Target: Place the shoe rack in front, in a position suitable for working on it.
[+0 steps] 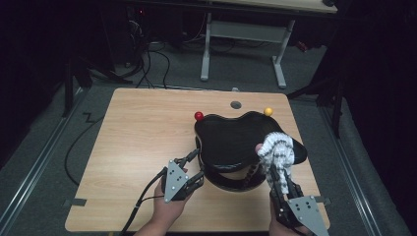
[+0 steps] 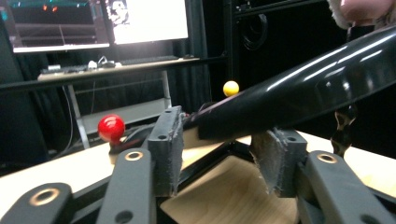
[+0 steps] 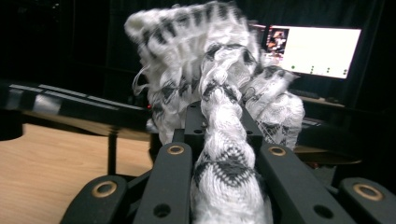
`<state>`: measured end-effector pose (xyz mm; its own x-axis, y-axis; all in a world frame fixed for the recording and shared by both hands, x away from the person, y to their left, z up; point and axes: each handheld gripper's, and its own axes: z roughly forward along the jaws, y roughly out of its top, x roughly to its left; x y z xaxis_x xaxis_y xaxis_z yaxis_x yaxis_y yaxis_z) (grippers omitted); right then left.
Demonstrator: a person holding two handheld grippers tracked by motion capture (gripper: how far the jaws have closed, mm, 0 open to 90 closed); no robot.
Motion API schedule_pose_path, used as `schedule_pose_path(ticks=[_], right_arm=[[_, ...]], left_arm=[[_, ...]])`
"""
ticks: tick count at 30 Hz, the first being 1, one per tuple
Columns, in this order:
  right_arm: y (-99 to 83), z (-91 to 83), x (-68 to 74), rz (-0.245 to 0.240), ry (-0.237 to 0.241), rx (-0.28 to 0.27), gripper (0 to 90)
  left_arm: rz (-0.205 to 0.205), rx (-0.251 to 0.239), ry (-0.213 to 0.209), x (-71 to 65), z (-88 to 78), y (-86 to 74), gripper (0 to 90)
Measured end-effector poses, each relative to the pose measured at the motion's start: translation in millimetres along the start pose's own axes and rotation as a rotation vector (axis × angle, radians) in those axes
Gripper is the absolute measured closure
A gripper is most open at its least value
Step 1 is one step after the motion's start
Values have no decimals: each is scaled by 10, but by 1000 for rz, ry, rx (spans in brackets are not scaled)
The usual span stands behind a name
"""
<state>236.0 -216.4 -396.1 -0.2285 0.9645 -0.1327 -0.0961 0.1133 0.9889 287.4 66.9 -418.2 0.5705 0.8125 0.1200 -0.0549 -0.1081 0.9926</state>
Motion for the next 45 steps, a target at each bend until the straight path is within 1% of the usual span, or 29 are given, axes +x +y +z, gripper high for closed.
schedule_pose_path(ticks=[1, 2, 3, 4, 5, 6, 9, 11, 12, 14, 16, 18, 19, 20, 21, 22, 23, 25, 27, 28, 29, 31, 32, 34, 36, 38, 39, 42, 45], right_arm=[[-14, 5, 18, 0, 8, 5, 803], [-25, 10, 34, -1, 16, 10, 803], [-49, 19, 68, -1, 28, 18, 802], [-70, 30, 97, -7, 36, 26, 802], [-93, 40, 122, -11, 46, 35, 802], [-115, 51, 144, -12, 55, 42, 802], [-152, 69, 200, -23, 77, 54, 801], [-147, 70, 203, -31, 75, 54, 801], [-138, 68, 187, -28, 69, 53, 801], [-100, 47, 81, -9, 32, 40, 801], [-55, 16, -87, 15, -12, 24, 801], [-31, -6, -200, 32, -45, 14, 801], [-17, -26, -295, 44, -80, 7, 802], [-7, -42, -377, 61, -103, 2, 802], [0, -51, -457, 79, -123, 2, 802], [0, -51, -457, 79, -123, 2, 802], [-1, -60, -610, 103, -164, 5, 803], [-21, -49, -711, 120, -184, 16, 802], [-45, -16, -797, 133, -197, 30, 802], [-51, 8, -828, 135, -202, 35, 802], [-54, 26, -847, 135, -206, 38, 802], [-53, 73, -889, 152, -202, 43, 802], [-47, 93, -884, 155, -189, 42, 802], [-34, 112, -818, 141, -165, 40, 802], [-20, 106, -688, 106, -150, 24, 803], [-4, 88, -591, 95, -117, 17, 803], [0, 82, -548, 86, -107, 15, 803], [-8, 71, -340, 52, -47, 17, 803], [-31, 107, -202, 42, -1, 33, 802]], left_arm=[[9, 0, 8, -15, 15, 8, 511], [31, -2, 21, -20, 32, 18, 502], [35, 1, 29, -21, 38, 16, 507], [34, 8, 41, -17, 40, 9, 552], [16, 20, 45, -6, 35, -4, 604], [3, 16, 49, 9, 35, -17, 645], [4, 22, 69, 34, 34, -32, 693], [2, 28, 84, 47, 41, -33, 717], [-9, 31, 82, 66, 46, -36, 726], [-18, 34, 78, 82, 46, -42, 736], [-20, 33, 69, 76, 44, -47, 738], [-14, 34, 66, 53, 45, -53, 734], [-17, 31, 66, 47, 46, -54, 727], [-17, 31, 66, 47, 46, -54, 720], [-23, 30, 63, 54, 41, -51, 704], [-23, 30, 63, 54, 41, -51, 680], [-32, 23, 57, 62, 37, -40, 643], [-22, 17, 46, 60, 33, -19, 586], [-1, 19, 26, 51, 49, 12, 523], [8, 22, 20, 45, 61, 25, 506], [27, 19, 16, 45, 85, 48, 495], [28, 26, 9, 31, 117, 73, 483], [33, 29, 9, 31, 134, 83, 482], [47, 36, 11, 27, 161, 95, 478], [59, 43, 28, 35, 169, 94, 493], [58, 44, 29, 47, 163, 85, 550], [58, 42, 31, 44, 158, 82, 557], [54, 39, 33, 38, 147, 78, 566], [42, 34, 36, 34, 144, 70, 568]])
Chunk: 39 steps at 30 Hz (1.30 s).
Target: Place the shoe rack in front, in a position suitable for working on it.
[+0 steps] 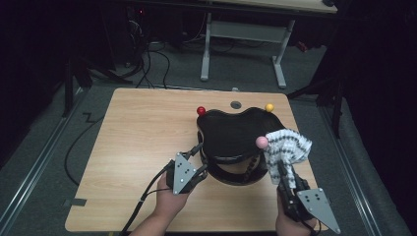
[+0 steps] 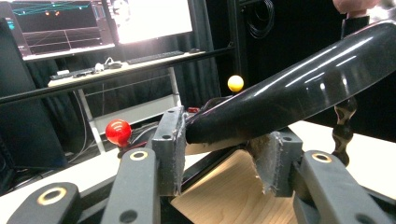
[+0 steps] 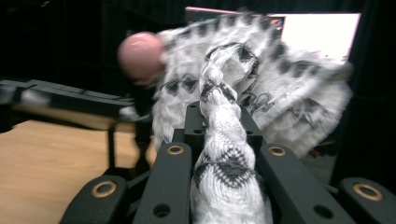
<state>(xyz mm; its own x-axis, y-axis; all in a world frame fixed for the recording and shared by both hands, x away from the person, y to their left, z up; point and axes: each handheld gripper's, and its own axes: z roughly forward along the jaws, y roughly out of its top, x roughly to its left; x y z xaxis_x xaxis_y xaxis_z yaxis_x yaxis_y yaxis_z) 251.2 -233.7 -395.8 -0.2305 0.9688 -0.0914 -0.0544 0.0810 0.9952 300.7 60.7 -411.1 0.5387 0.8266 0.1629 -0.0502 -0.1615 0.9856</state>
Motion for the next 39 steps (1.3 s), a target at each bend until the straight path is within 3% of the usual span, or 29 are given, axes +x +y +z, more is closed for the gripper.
schedule_pose_path(ticks=[8, 9, 11, 14, 19, 23, 24, 28, 30, 39], right_arm=[[-169, 120, 256, -42, 79, 70, 802], [-166, 118, 260, -43, 77, 68, 802], [-143, 96, 230, -38, 63, 56, 802], [-72, 31, 84, -12, 20, 25, 801], [17, -36, -212, 48, -53, -7, 799], [33, -47, -341, 63, -90, -10, 799], [32, -30, -445, 74, -115, -4, 800], [15, 42, -600, 96, -149, 7, 800], [23, 93, -665, 101, -163, 11, 801], [52, 405, -904, 112, -192, 83, 801]], left_arm=[[-8, -11, 4, 2, -3, -2, 567], [-25, -7, 0, -6, -8, -9, 566], [-19, -18, 4, 0, -6, -12, 566], [-34, -16, -2, -14, -9, -21, 565], [-17, -23, -7, -35, 3, -16, 569], [-18, -23, -8, -43, 4, -15, 569], [-19, -22, -8, -42, 2, -15, 571], [-32, -8, -13, -53, -9, -11, 574], [-14, -17, -11, -51, -13, -8, 578], [-20, -21, -25, -67, -8, -16, 592]])
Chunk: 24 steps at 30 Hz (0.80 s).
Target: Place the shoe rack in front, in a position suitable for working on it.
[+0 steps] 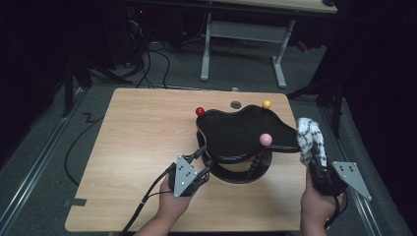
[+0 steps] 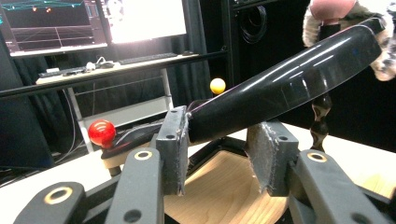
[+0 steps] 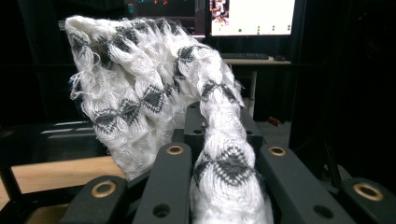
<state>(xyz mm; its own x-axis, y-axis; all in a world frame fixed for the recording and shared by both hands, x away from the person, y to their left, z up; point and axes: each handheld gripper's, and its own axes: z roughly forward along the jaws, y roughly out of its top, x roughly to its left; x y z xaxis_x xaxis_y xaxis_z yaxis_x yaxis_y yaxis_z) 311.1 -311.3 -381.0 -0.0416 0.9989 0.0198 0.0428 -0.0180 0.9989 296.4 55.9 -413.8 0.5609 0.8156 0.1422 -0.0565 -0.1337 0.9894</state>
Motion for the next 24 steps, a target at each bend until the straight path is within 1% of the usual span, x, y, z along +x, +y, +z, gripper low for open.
schedule_pose_path(ticks=[2, 5, 8, 10, 11, 13, 15, 16, 17, 18, 19, 21, 24], right_arm=[[10, 30, -26, 13, 5, 11, 802], [6, -25, -7, 16, 24, 4, 802], [1, -199, 54, 11, 61, -31, 802], [8, -318, 115, 3, 91, -53, 802], [13, -403, 180, -11, 115, -68, 802], [15, -510, 296, -40, 152, -82, 802], [4, -587, 396, -52, 189, -88, 802], [-4, -605, 430, -58, 201, -86, 803], [-20, -624, 486, -69, 222, -80, 802], [-32, -629, 516, -78, 230, -78, 802], [-47, -634, 548, -83, 239, -74, 802], [-66, -636, 595, -82, 257, -71, 802], [-46, -624, 629, -79, 270, -79, 802]], left_arm=[[-1, 0, 0, -1, 1, -1, 592], [-3, -1, -1, 1, 1, -1, 591], [-4, -1, -2, -2, 1, 0, 592], [-1, 0, -3, -7, 1, 0, 592], [1, -1, -4, -13, 2, 1, 592], [3, -1, -7, -27, 4, 3, 593], [1, 0, -9, -42, 5, 5, 592], [-11, 7, -18, -60, 4, 4, 592], [-1, 1, -16, -64, 7, 8, 592], [-12, 5, -24, -84, 7, 6, 592], [-11, 6, -28, -97, 8, 7, 592], [-16, 3, -41, -132, 13, 8, 593], [-20, 2, -62, -191, 25, 15, 595]])
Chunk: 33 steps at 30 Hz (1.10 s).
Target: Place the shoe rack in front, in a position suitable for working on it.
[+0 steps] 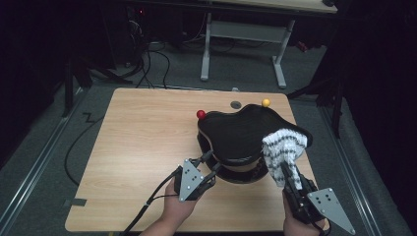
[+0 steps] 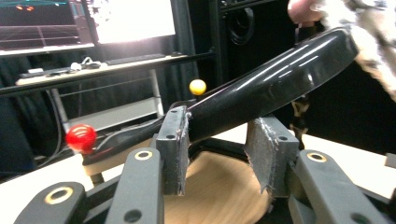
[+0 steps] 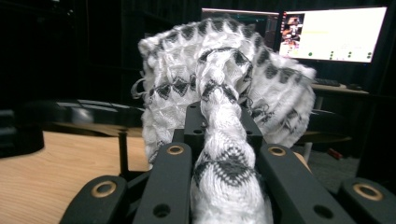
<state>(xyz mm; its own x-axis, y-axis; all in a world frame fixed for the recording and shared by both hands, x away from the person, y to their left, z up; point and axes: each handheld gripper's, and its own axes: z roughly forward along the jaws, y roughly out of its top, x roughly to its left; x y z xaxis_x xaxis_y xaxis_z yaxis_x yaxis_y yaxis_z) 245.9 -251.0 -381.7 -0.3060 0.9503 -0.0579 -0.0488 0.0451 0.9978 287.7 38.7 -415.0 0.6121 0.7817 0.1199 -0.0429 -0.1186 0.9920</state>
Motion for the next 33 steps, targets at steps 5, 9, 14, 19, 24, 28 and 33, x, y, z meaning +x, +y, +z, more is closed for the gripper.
schedule_pose_path(ticks=[5, 9, 14, 19, 24, 28, 33], right_arm=[[30, 87, 35, -2, 28, -14, 800], [-25, 219, 35, -3, 21, 13, 800], [-89, 248, 33, 25, 34, 21, 801], [-10, 153, 140, 4, 62, 0, 801], [70, 51, 373, -14, 119, -28, 801], [86, 23, 577, -41, 168, -36, 801], [20, 75, 782, -65, 228, -19, 801]], left_arm=[[19, -6, -45, -141, 41, 8, 605], [14, 0, -66, -195, 76, -12, 603], [26, 12, -60, -109, -50, -100, 583], [22, 33, 10, 135, -299, -302, 583], [6, 50, 54, 290, -348, -377, 584], [-2, 54, 56, 293, -353, -404, 584], [-1, 59, 58, 287, -369, -417, 583]])
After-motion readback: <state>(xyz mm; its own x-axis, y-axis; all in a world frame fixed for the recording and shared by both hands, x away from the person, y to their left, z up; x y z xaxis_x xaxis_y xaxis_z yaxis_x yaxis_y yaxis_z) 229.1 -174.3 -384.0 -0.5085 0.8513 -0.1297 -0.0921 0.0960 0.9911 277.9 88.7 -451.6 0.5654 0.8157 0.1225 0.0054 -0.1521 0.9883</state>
